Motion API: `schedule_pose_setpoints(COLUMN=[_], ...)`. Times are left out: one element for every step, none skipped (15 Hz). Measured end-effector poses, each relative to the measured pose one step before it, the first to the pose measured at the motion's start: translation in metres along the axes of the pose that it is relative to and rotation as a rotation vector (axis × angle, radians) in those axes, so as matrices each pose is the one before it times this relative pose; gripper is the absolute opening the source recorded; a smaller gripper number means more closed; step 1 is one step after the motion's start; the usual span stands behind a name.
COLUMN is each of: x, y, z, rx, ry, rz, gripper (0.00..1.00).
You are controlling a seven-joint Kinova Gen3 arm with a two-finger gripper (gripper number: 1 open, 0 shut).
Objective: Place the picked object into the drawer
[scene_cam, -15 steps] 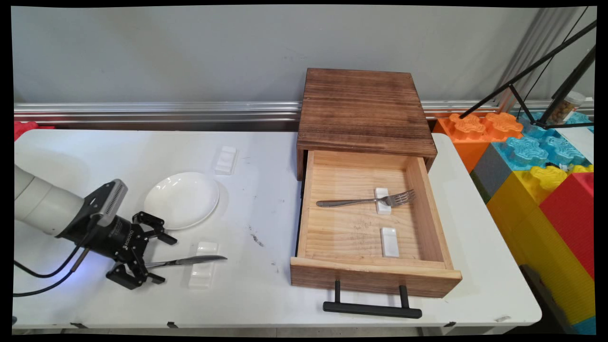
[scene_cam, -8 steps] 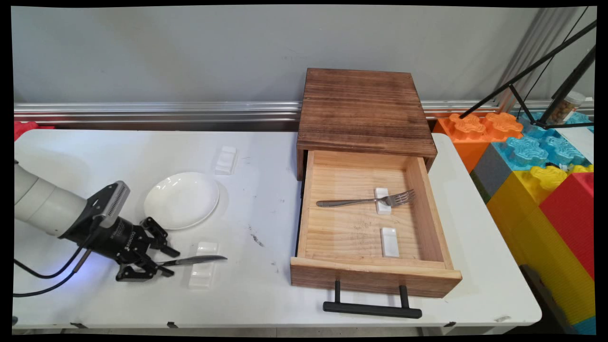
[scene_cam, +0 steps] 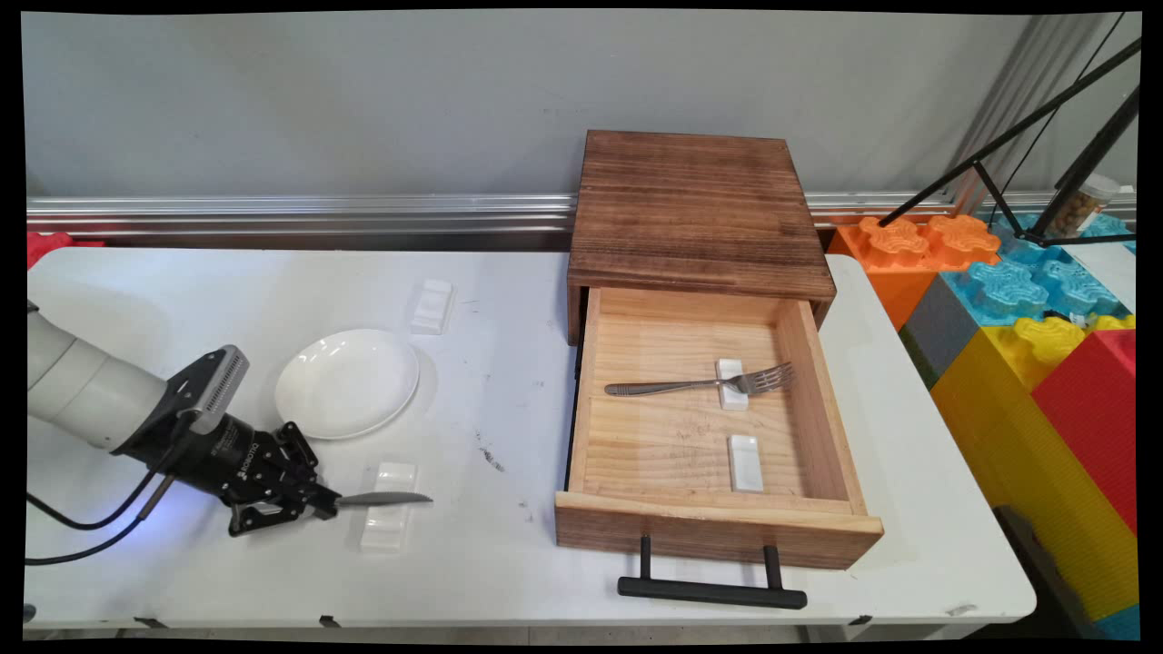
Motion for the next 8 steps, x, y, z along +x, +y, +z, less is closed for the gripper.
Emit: schedule_pose_setpoints(x=[0.00080,0.00086,0.00143,0.00188,0.00225,0.00224,0.00163,0.00337], y=[-0.00020,-0.00027,-0.00089,-0.00119,-0.00113,-0.00099,-0.00079,-0.00145], z=[-0.00097,-0.00142,-0.00131,-0.00222,-0.00293,-0.00328,-0.00242,-0.00502], rx=[-0.00500,-0.00430,-0.00369,-0.00405,-0.00517,-0.00338,-0.00368,-0.00357], ry=[0.00205,0.00207,0.00213,0.00212,0.00192,0.00170,0.00030,0.00075], rz=[0.00029,-0.00052,0.00080,0.00042,-0.00011,0.00014,-0.00114,-0.00092], gripper=[0.00,0.00,0.00,0.00,0.00,0.00,0.00,0.00])
